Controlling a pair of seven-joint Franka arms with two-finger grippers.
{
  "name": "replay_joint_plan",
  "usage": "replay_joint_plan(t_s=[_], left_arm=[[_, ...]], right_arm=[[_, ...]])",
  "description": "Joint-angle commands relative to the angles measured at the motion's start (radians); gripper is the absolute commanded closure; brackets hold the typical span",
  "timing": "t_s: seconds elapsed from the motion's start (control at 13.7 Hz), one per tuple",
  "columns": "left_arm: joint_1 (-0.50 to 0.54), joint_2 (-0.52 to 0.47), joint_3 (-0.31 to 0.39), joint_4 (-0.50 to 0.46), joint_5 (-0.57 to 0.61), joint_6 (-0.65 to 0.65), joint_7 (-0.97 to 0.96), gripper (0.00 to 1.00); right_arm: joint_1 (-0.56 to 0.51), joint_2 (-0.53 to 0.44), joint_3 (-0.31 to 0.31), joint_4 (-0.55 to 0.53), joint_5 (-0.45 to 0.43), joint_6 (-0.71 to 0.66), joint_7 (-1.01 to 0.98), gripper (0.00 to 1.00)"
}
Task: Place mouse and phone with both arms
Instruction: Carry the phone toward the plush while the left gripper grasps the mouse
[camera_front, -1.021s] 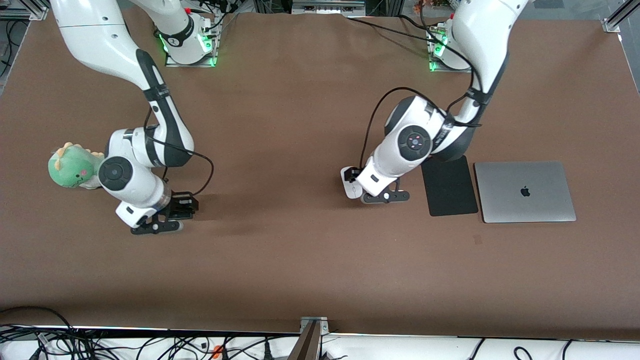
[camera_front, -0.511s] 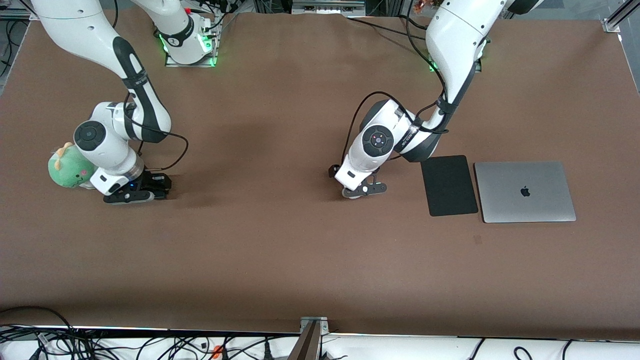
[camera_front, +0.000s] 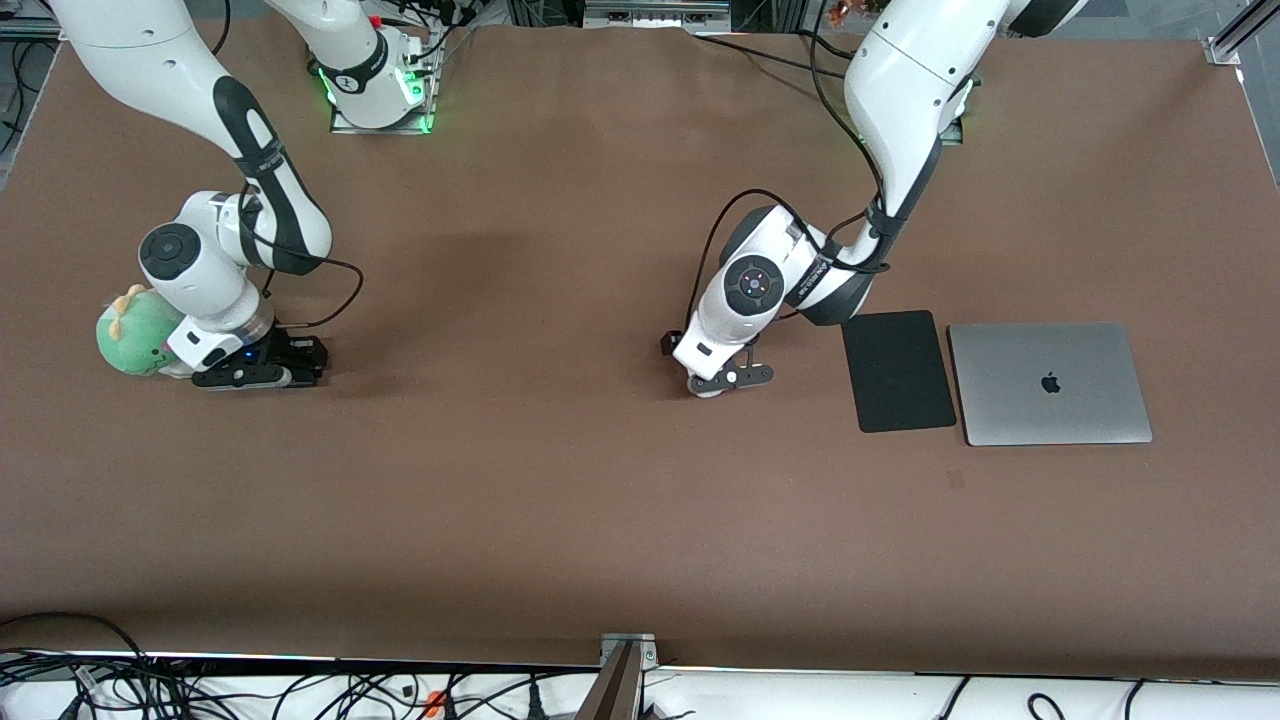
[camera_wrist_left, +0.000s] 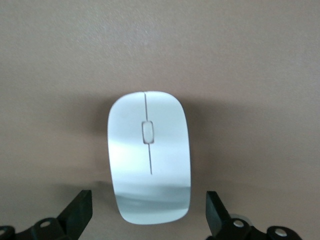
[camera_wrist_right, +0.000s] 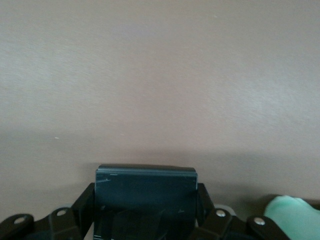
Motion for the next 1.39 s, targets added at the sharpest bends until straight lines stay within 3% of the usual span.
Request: replay_joint_plan(t_s=[0.0, 0.07, 0.15, 0.22, 0.29, 0.58, 0.88, 1.31], left_arm=[[-0.012, 0.000, 0.006, 0.001, 0.024, 0.011, -0.031, 0.00], [-0.011, 0.000, 0.006, 0.001, 0.024, 0.011, -0.031, 0.12], [-0.011, 0.000, 0.008, 0.001, 0.024, 0.011, -0.029, 0.17], [-0.009, 0.000, 0.008, 0.001, 0.024, 0.011, -0.029, 0.19], [-0.006, 0.000, 0.008, 0.001, 0.024, 0.011, -0.029, 0.18], [-0.003, 0.003, 0.012, 0.006, 0.024, 0.011, -0.023, 0.16], [-0.005, 0.010, 0.012, 0.009, 0.024, 0.011, -0.021, 0.20], [-0.012, 0.020, 0.012, 0.023, 0.024, 0.011, -0.024, 0.26]], right_arm=[[-0.024, 0.000, 0.013, -0.017, 0.018, 0.044, -0.034, 0.56], [-0.026, 0.006, 0.011, -0.017, 0.018, 0.045, -0.034, 0.45], [-0.027, 0.008, 0.013, -0.017, 0.018, 0.048, -0.034, 0.36], [-0.027, 0.014, 0.011, -0.016, 0.018, 0.047, -0.034, 0.04], [-0.027, 0.015, 0.013, -0.016, 0.018, 0.047, -0.036, 0.00], [-0.026, 0.008, 0.017, -0.011, 0.018, 0.025, -0.037, 0.00], [-0.024, -0.038, 0.025, 0.021, 0.016, -0.088, -0.036, 0.00], [-0.024, -0.103, 0.024, 0.194, 0.018, -0.408, -0.037, 0.00]])
